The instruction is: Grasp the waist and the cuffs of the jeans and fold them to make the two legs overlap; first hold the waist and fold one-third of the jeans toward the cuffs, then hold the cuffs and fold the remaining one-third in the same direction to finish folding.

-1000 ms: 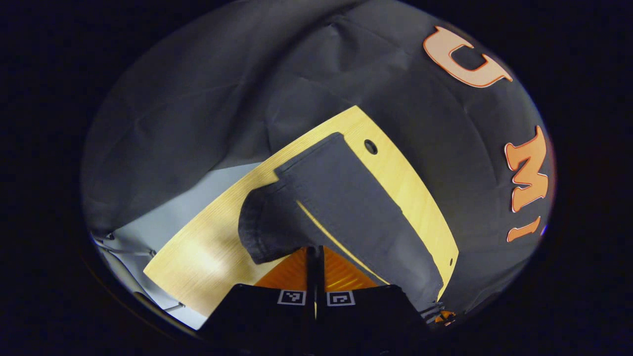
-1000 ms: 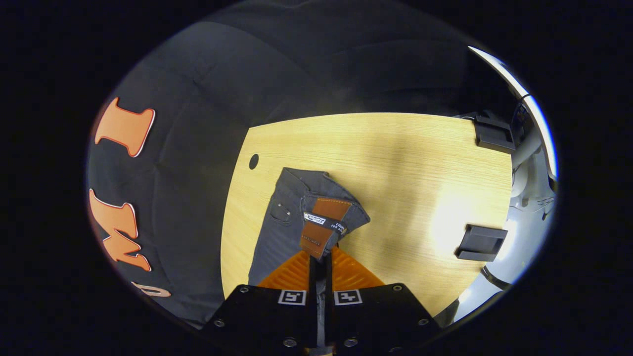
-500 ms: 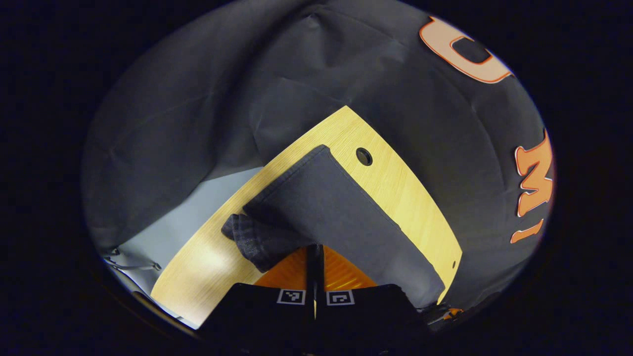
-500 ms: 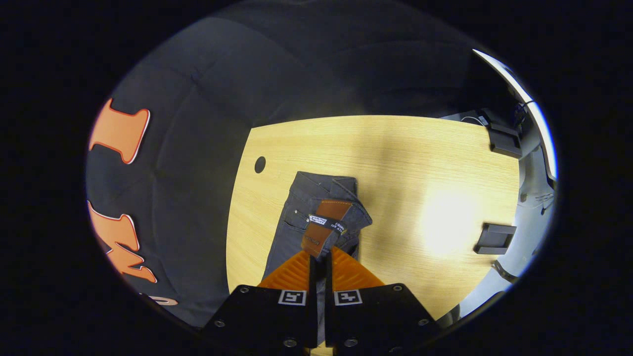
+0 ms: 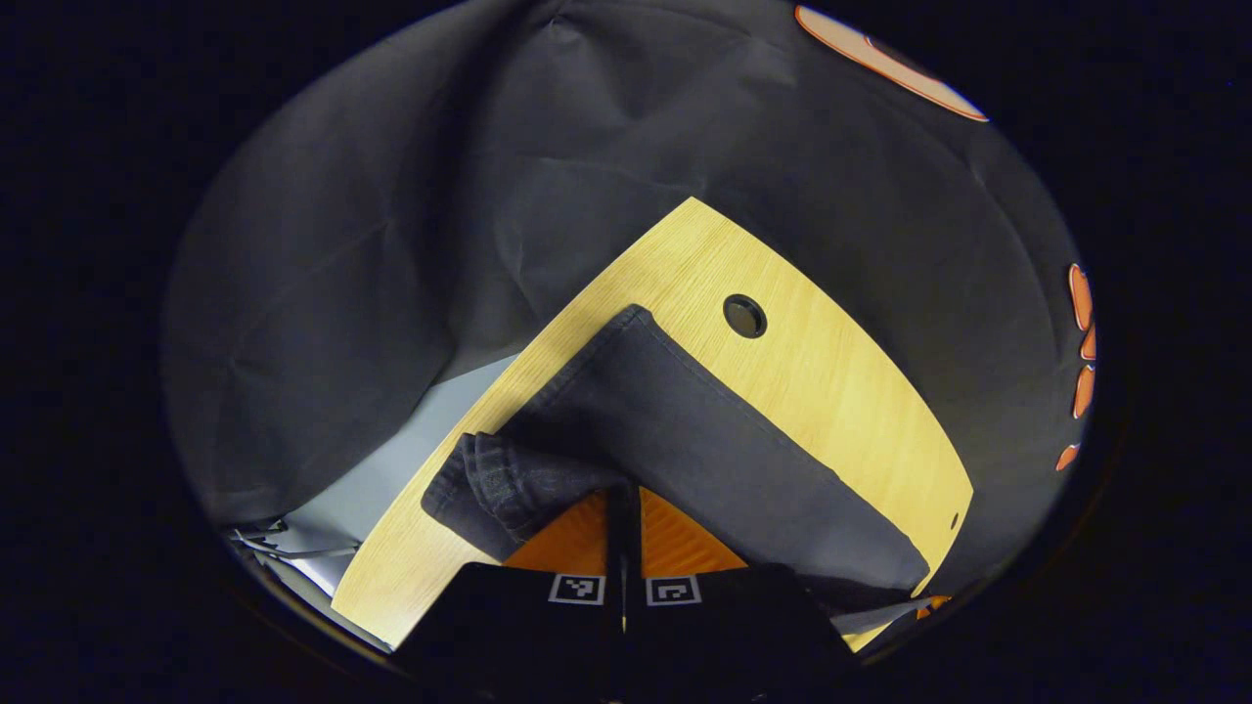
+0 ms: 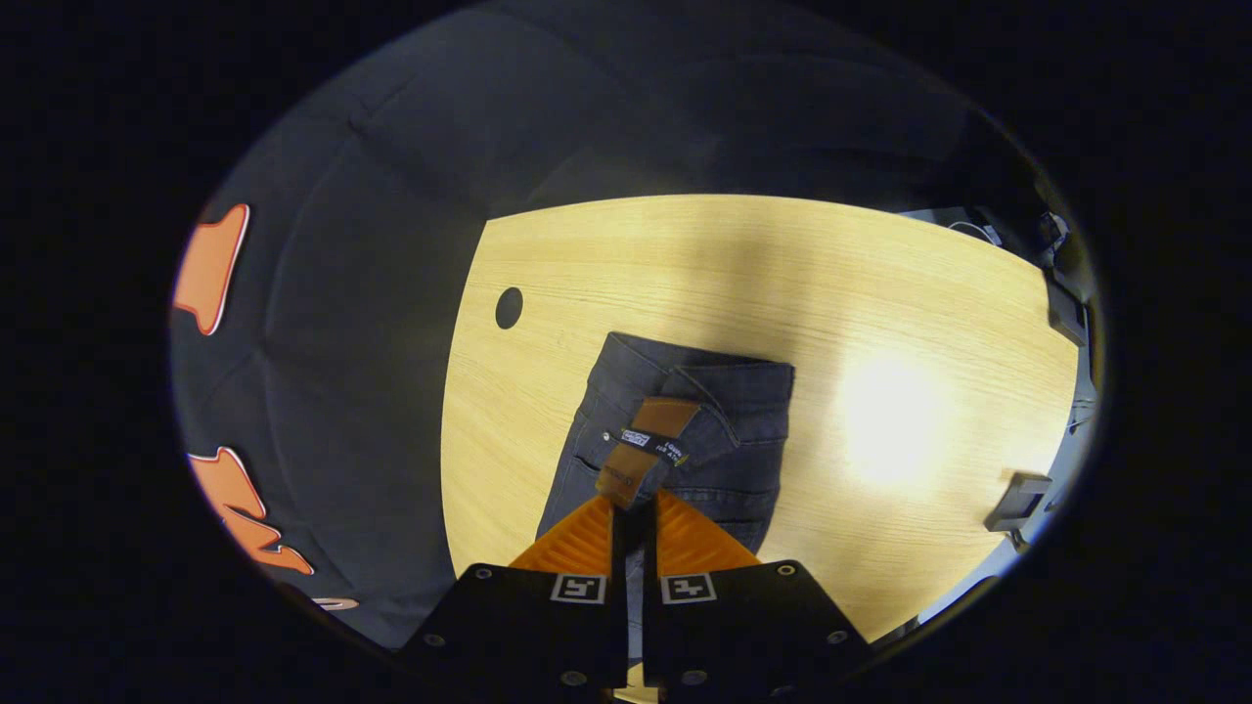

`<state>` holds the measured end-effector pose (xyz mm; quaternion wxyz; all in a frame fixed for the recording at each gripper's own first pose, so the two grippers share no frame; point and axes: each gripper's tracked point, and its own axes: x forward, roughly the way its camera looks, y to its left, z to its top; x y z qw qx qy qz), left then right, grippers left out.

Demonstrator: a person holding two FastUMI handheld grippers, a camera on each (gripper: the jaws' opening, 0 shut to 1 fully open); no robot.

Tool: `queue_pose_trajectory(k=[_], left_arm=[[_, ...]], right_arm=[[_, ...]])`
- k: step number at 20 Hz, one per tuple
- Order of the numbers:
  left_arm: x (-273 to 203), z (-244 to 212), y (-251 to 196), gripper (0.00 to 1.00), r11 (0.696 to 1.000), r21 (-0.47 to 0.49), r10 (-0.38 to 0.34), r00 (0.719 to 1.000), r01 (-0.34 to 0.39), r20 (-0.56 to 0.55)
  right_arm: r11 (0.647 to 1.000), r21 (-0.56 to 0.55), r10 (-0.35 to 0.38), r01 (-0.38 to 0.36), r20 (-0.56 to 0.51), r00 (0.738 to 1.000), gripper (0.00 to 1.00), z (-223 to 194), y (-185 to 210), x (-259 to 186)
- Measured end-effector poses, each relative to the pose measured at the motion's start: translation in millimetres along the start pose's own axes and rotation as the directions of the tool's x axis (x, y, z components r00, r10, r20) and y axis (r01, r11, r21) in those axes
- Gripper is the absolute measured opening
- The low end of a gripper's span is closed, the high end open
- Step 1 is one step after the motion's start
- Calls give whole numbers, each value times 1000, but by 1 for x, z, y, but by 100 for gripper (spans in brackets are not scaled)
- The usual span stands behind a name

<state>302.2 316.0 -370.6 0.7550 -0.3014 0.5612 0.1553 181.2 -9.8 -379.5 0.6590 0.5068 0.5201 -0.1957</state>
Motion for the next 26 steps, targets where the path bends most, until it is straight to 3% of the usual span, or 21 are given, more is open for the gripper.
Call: queue_pose_trajectory(k=[3, 9, 12, 14, 18, 19, 20, 21, 22, 23, 24, 25, 26], left_arm=[[-9, 14, -6, 1, 999, 25, 38, 999, -38, 1], [1, 18, -9, 1, 1000, 6, 26, 1000, -26, -2], [-2, 19, -9, 8, 999, 16, 32, 999, -32, 2], [-3, 23, -14, 13, 1000, 22, 15, 1000, -15, 19], [-11, 46, -10, 54, 997, 73, 10, 990, -20, 140], [-10, 47, -11, 70, 997, 78, 14, 988, -26, 154], [-12, 46, -13, 65, 996, 87, -1, 988, -13, 157], [-10, 41, -14, 73, 995, 97, -5, 988, -10, 154], [-15, 42, -17, 82, 994, 113, -18, 988, 1, 156], [-23, 44, -20, 89, 992, 126, -25, 986, 4, 163], [-28, 47, -24, 89, 990, 138, -36, 982, 10, 185], [-34, 48, -29, 91, 988, 151, -51, 978, 20, 204], [-39, 50, -36, 93, 986, 164, -72, 971, 35, 228]], right_arm=[[1000, 24, 2, -1, -18, 1000, 6, 5, 8, 20], [999, 35, -16, 18, -66, 998, 6, 12, 16, 37], [984, 170, -34, 53, -114, 993, 6, 11, 20, 39], [982, 181, -34, 57, -126, 991, 8, 10, 24, 41], [982, 187, 25, -4, -109, 994, 14, 12, 37, 28], [984, 179, 43, -22, -115, 992, 16, 10, 40, 29], [981, 181, 91, -71, -104, 990, 20, 11, 49, 25], [975, 178, 152, -134, -86, 985, 24, 15, 61, 23], [970, 168, 191, -178, -66, 979, 36, 17, 66, 18], [969, 150, 206, -197, -46, 978, 41, 19, 66, 16], [973, 121, 200, -195, -36, 979, 43, 18, 60, 17], [979, 91, 186, -183, -28, 982, 61, 15, 58, 8], [985, 60, 162, -160, -24, 987, 72, 14, 51, 3]])
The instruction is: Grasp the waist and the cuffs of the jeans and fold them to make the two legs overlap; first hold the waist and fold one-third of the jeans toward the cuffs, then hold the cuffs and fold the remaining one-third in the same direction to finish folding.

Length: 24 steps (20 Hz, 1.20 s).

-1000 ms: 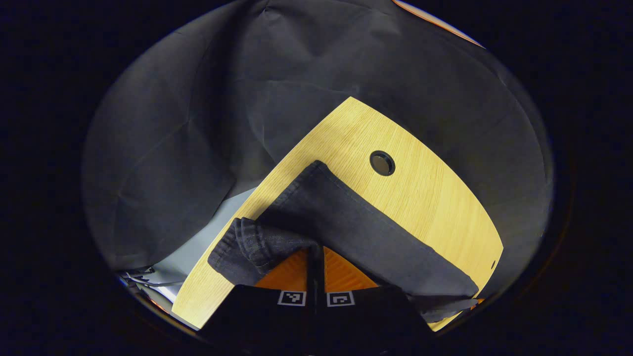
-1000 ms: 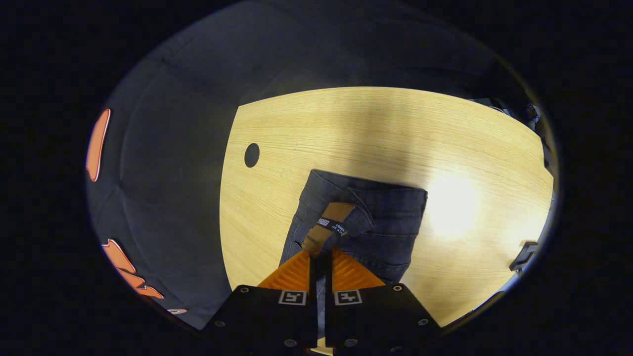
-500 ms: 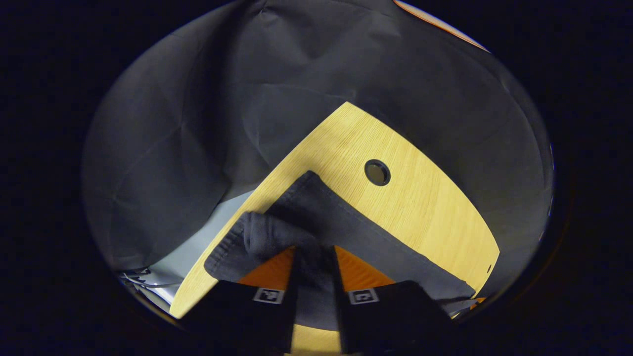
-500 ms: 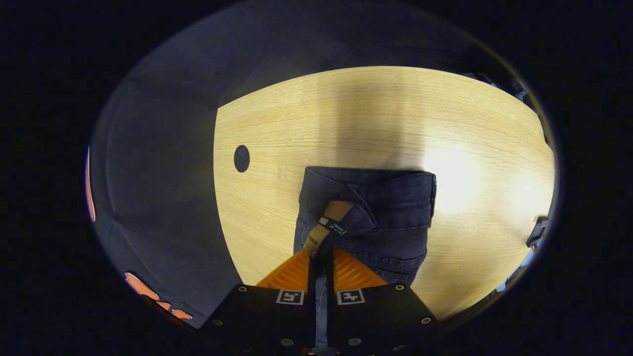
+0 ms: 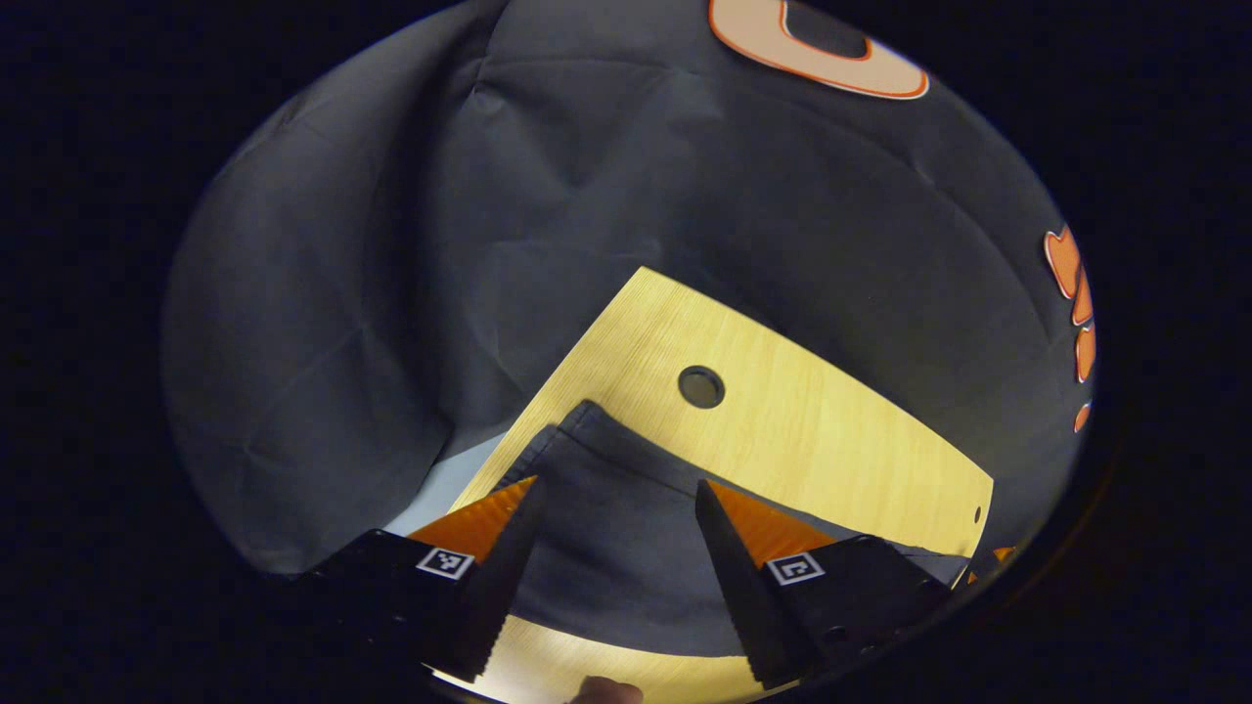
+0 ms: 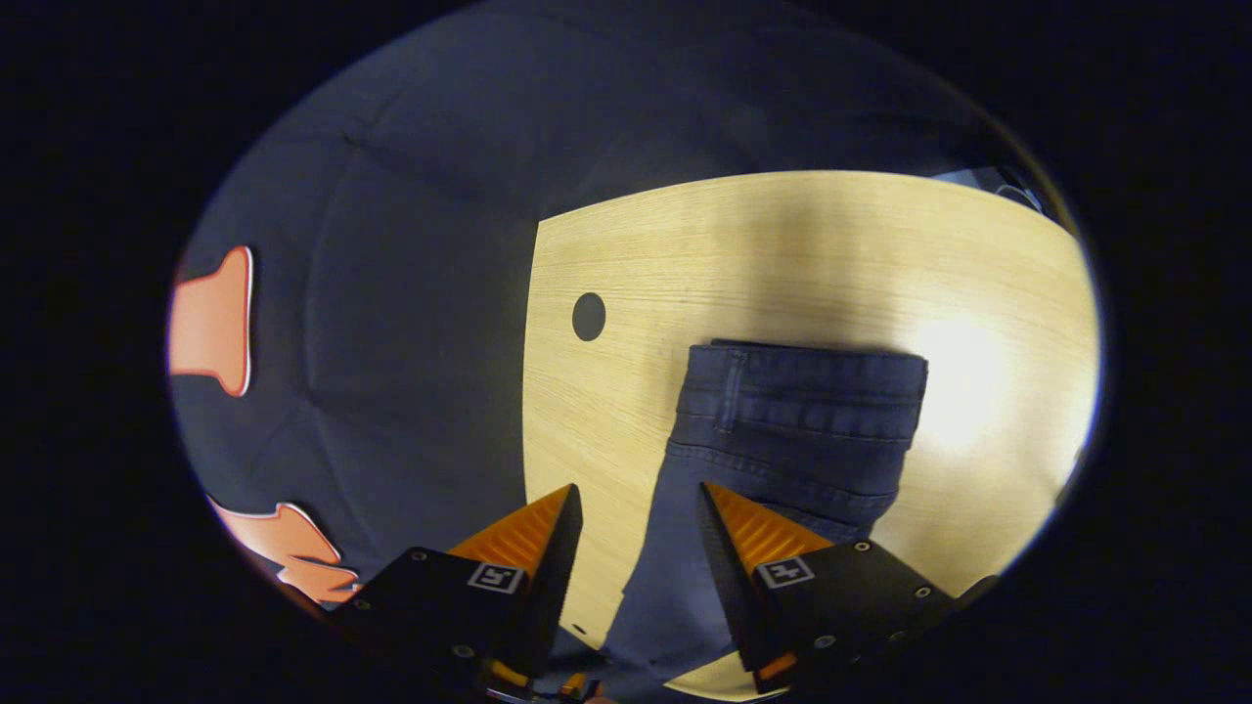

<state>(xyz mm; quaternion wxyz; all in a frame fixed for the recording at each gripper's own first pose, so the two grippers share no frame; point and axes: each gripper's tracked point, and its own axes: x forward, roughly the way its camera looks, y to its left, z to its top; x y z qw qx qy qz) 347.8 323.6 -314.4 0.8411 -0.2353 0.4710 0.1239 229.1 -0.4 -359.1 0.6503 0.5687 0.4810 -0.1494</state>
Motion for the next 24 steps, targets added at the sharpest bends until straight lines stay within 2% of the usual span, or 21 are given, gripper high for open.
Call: queue_pose_trajectory(k=[2, 3, 4, 7, 8, 9, 11, 14, 15, 17, 20, 21, 22, 24], left_arm=[[-13, 4, -7, 96, 999, 29, -32, 999, 31, 38], [-19, 6, -12, 96, 998, 56, -42, 997, 39, 59], [-25, 6, -17, 97, 995, 87, -55, 995, 48, 82], [-51, 7, -39, 96, 980, 187, -93, 984, 64, 150], [-60, 9, -46, 100, 974, 215, -109, 978, 69, 178], [-68, 9, -50, 96, 968, 239, -126, 968, 73, 215], [-91, 14, -66, 96, 954, 288, -169, 941, 82, 293], [-127, 7, -79, 96, 954, 298, -166, 907, 47, 388], [-136, 4, -85, 96, 952, 302, -185, 894, 58, 409], [-154, -6, -96, 96, 942, 334, -189, 871, 31, 453], [-187, -12, -119, 96, 925, 380, -204, 827, -12, 523], [-199, -15, -121, 92, 925, 381, -217, 814, -6, 539], [-210, -20, -124, 96, 923, 384, -231, 804, 3, 549], [-221, -34, -134, 95, 924, 383, -242, 801, 18, 548]], right_arm=[[996, -84, -40, 42, 21, 999, 84, -1, -16, -8], [990, -127, -59, 63, 34, 998, 76, -1, -25, -9], [983, -164, -80, 86, 46, 996, 90, -1, -34, -11], [951, -257, -157, 173, 82, 984, 95, 4, -64, -16], [938, -283, -182, 202, 95, 979, 96, 5, -75, -16], [928, -300, -201, 222, 101, 974, 96, 6, -84, -16], [923, -308, -211, 232, 101, 972, 97, 5, -94, -11], [918, -305, -235, 253, 97, 967, 97, 2, -111, -3], [919, -304, -230, 250, 102, 968, 97, 1, -113, 0], [918, -309, -229, 247, 95, 969, 96, -4, -117, 7], [899, -353, -230, 259, 122, 965, 96, -5, -118, 14], [893, -363, -236, 267, 127, 963, 100, -5, -120, 17], [887, -369, -245, 278, 135, 960, 96, -5, -122, 19], [877, -381, -255, 293, 147, 956, 97, -4, -125, 24]])
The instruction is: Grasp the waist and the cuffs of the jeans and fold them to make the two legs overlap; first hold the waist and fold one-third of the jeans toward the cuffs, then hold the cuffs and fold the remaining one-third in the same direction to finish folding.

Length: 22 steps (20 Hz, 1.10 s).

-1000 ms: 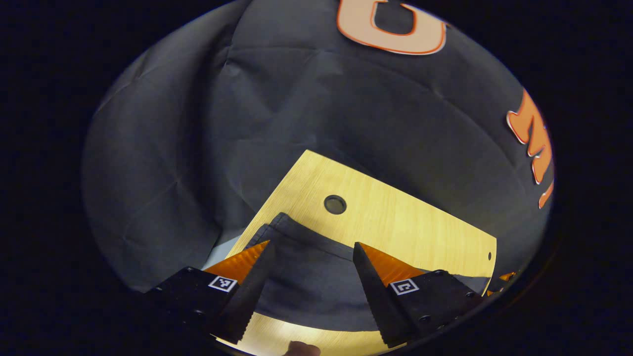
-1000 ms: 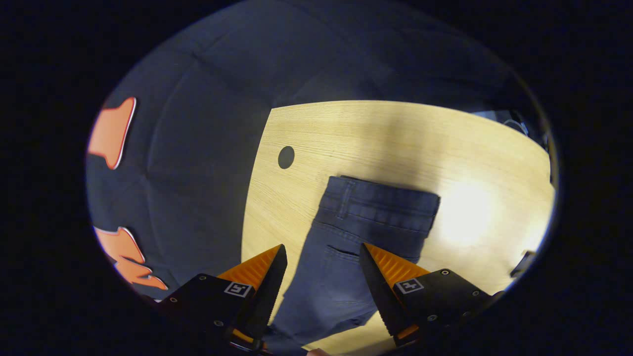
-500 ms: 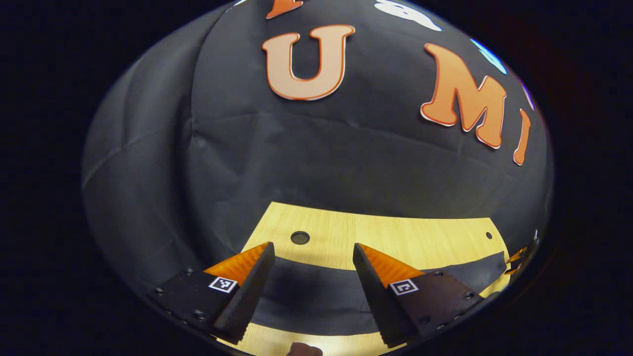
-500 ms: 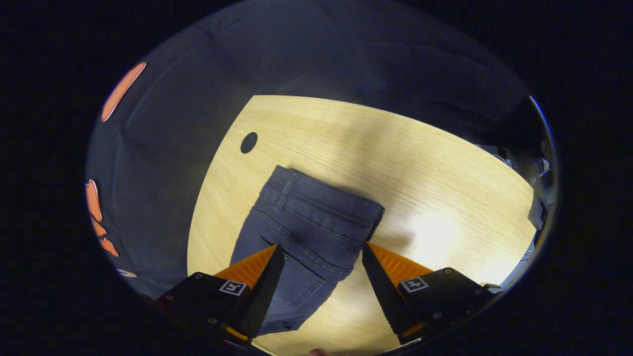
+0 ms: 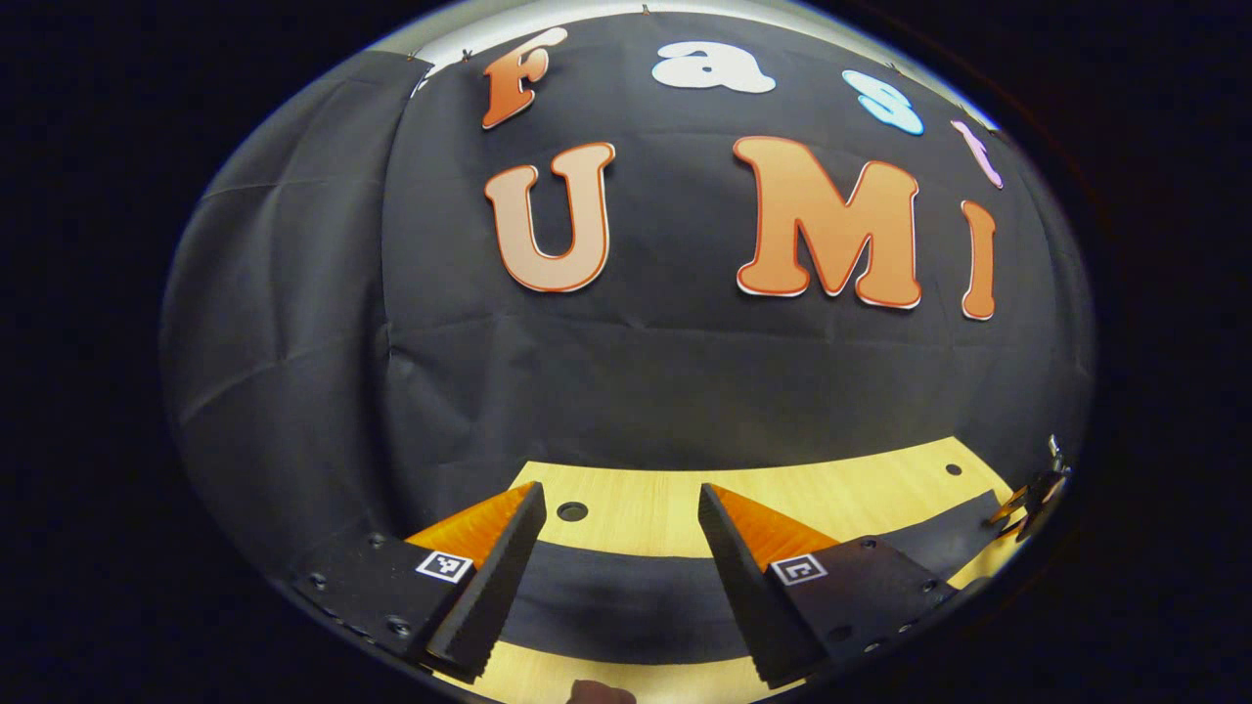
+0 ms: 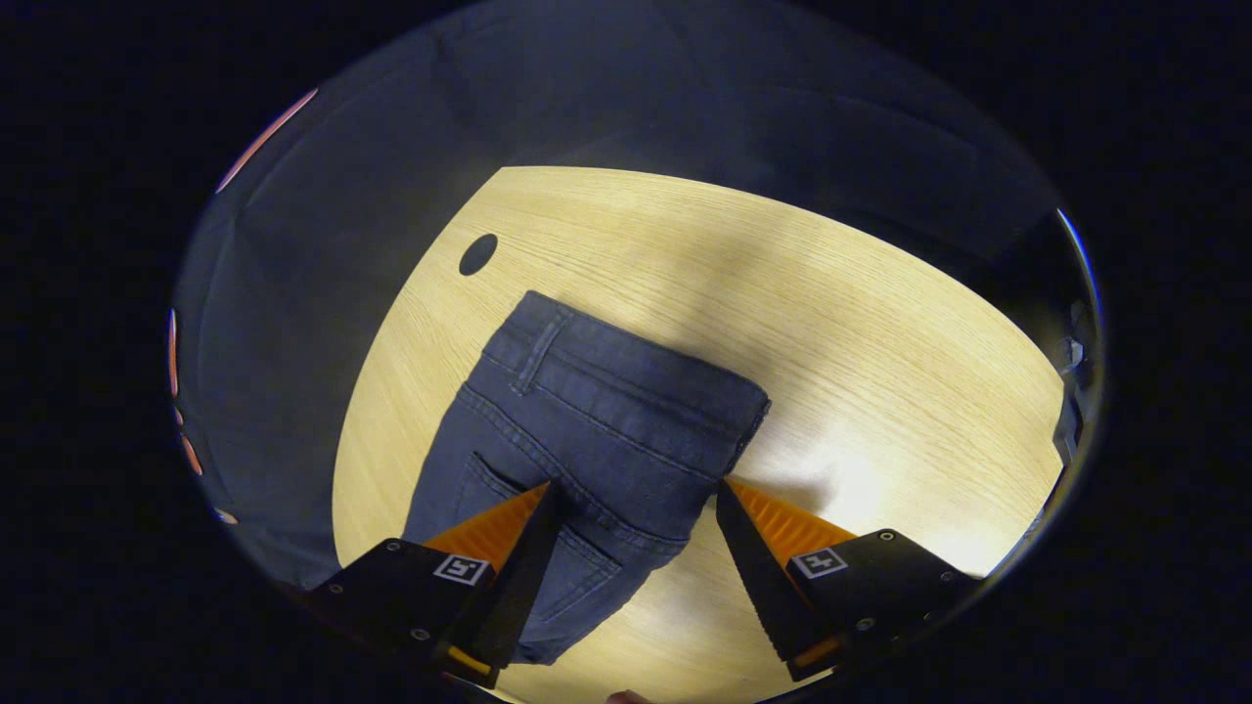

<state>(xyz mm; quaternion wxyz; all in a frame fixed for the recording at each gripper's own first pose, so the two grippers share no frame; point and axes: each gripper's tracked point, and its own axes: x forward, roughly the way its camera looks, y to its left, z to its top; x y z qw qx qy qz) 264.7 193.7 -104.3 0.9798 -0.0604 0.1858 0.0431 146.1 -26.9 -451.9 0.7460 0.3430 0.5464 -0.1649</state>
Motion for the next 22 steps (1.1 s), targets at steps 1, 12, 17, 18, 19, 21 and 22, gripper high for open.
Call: queue_pose_trajectory(k=[1, 12, 17, 18, 19, 21, 22], left_arm=[[-5, -4, -7, 95, 1000, 6, 5, 1000, -5, -3], [-25, -34, -51, 92, 996, 75, -32, 994, 40, -100], [-27, -36, -58, 92, 990, 116, -73, 993, 84, -97], [-26, -35, -59, 92, 988, 116, -89, 992, 100, -95], [-24, -37, -59, 92, 987, 113, -102, 990, 113, -96], [-24, -39, -59, 92, 983, 106, -137, 986, 147, -95], [-24, -40, -57, 92, 981, 103, -156, 983, 165, -95]], right_arm=[[1000, -11, 0, 0, 5, 1000, 97, 2, 1, 3], [1000, 15, 19, -19, 31, 999, 28, -1, 12, 21], [996, -49, 86, -79, 155, 984, 27, 8, 39, -14], [992, -82, 112, -99, 175, 978, 27, 7, 47, -29], [990, -102, 117, -97, 204, 972, 27, 5, 49, -50], [984, -158, 123, -85, 249, 961, 27, 0, 61, -74], [981, -179, 128, -81, 274, 953, 27, -2, 72, -82]])
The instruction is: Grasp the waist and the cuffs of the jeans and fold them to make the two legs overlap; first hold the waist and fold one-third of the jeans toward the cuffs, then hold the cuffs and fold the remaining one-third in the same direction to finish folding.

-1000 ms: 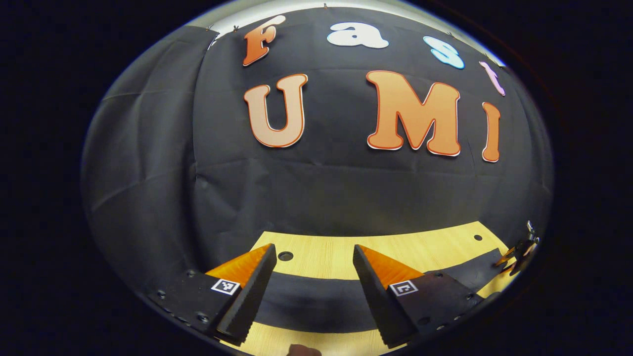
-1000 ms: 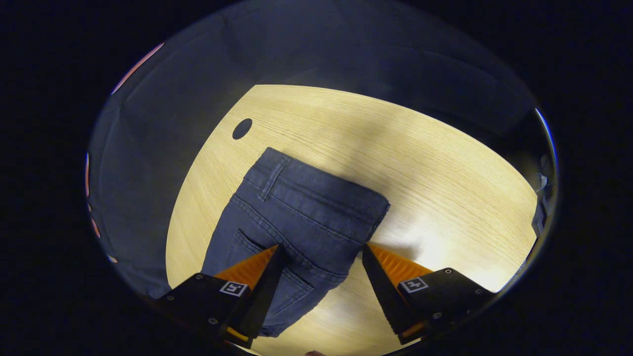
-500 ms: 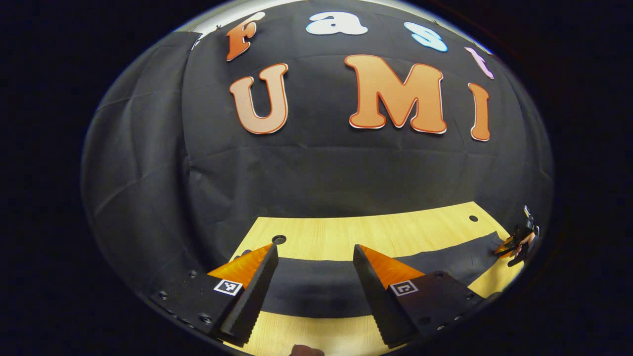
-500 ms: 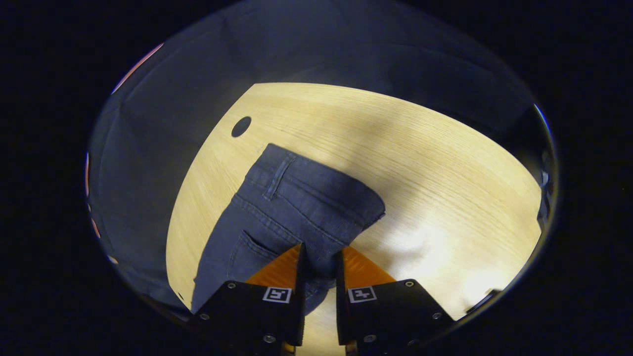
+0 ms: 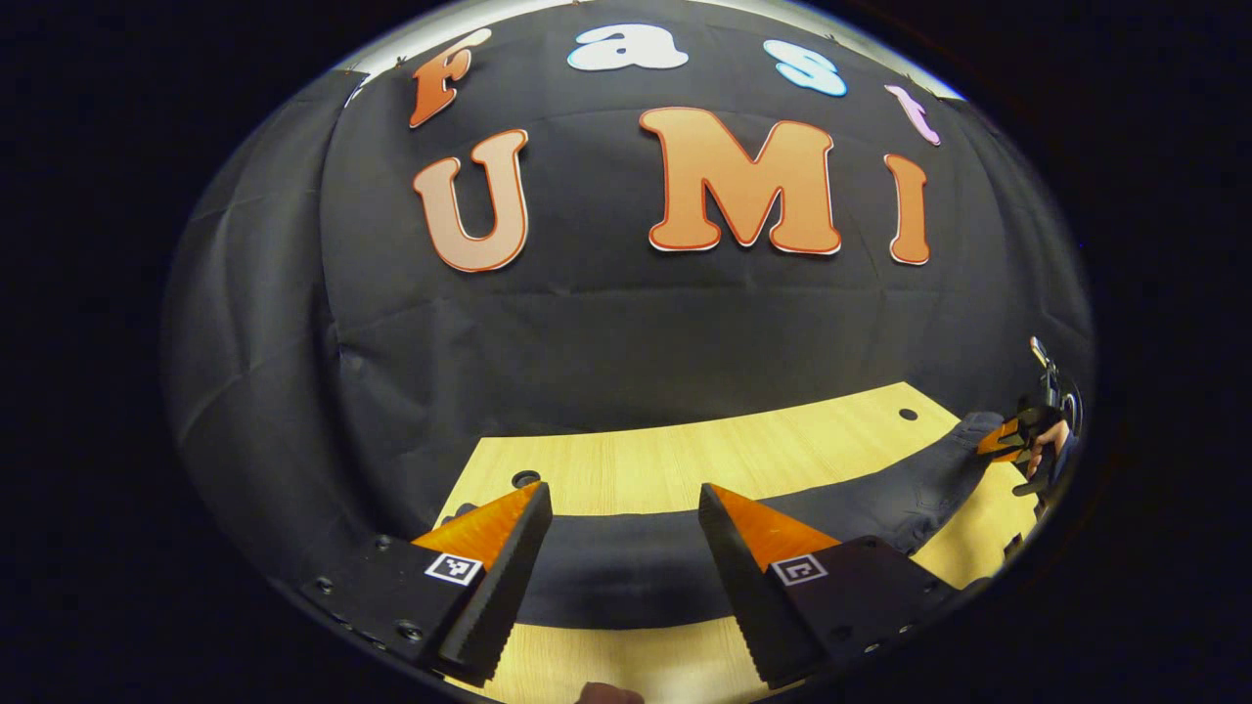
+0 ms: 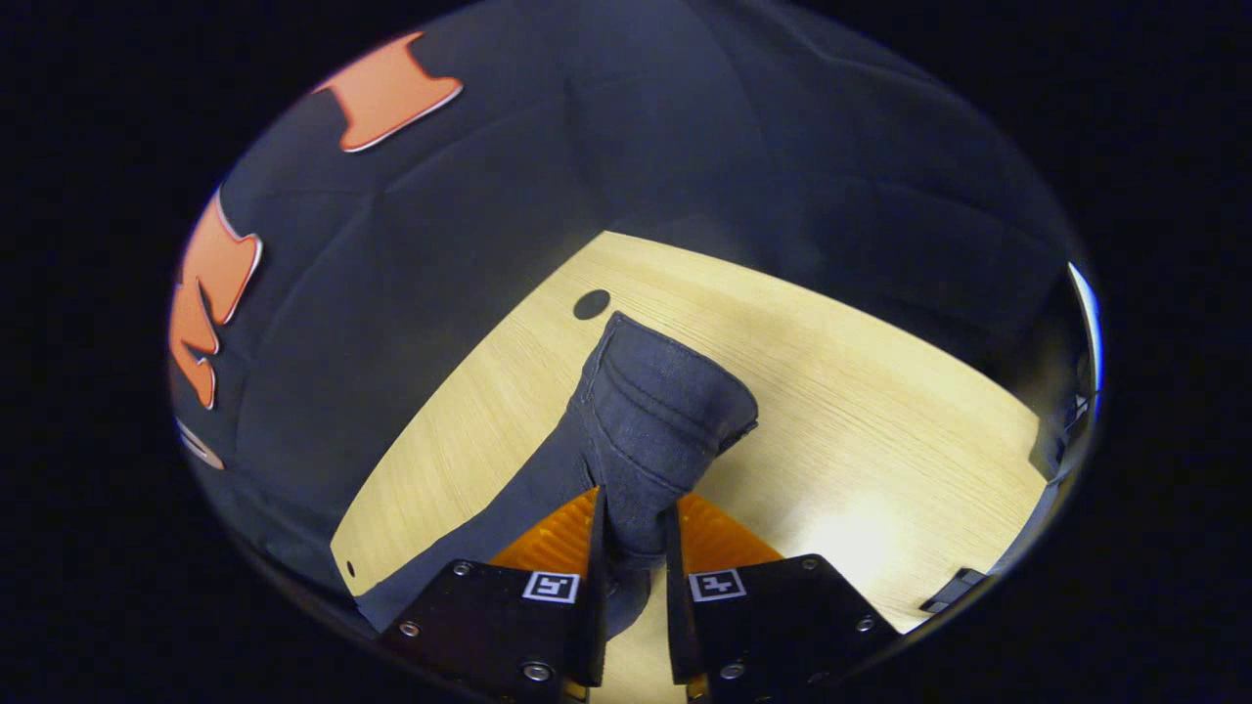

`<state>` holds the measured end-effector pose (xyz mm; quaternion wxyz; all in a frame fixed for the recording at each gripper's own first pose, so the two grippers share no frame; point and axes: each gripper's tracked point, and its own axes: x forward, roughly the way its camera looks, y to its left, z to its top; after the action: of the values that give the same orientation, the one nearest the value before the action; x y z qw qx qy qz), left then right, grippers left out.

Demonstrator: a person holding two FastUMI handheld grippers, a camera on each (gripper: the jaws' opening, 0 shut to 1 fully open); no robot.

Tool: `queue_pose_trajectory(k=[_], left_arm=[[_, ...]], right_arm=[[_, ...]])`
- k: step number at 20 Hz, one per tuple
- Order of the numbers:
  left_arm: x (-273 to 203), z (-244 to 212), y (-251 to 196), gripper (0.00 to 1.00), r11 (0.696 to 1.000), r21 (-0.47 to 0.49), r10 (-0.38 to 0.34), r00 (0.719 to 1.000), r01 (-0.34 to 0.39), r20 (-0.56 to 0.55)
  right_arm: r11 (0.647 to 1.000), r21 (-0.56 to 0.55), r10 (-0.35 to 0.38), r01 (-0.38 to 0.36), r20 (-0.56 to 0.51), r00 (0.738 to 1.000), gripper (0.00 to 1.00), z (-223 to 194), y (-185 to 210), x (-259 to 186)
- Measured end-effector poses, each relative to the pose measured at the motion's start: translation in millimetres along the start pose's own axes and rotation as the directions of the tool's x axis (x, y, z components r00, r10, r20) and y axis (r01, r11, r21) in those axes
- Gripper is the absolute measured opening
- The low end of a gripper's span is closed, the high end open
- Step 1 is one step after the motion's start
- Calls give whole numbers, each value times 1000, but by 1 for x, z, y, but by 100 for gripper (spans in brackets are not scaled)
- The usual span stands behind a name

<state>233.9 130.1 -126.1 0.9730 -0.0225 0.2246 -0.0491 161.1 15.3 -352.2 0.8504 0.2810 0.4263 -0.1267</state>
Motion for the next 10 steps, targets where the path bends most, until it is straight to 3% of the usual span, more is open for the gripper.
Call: queue_pose_trajectory(k=[6, 10], left_arm=[[-7, -10, 45, 92, 999, -34, -7, 1000, 8, 15], [-19, -7, 73, 92, 998, -50, 41, 997, -38, 60]], right_arm=[[991, -126, 49, -40, 71, 996, 27, -11, 54, -46], [973, -221, 86, -65, 85, 993, 26, -22, 87, -71]])
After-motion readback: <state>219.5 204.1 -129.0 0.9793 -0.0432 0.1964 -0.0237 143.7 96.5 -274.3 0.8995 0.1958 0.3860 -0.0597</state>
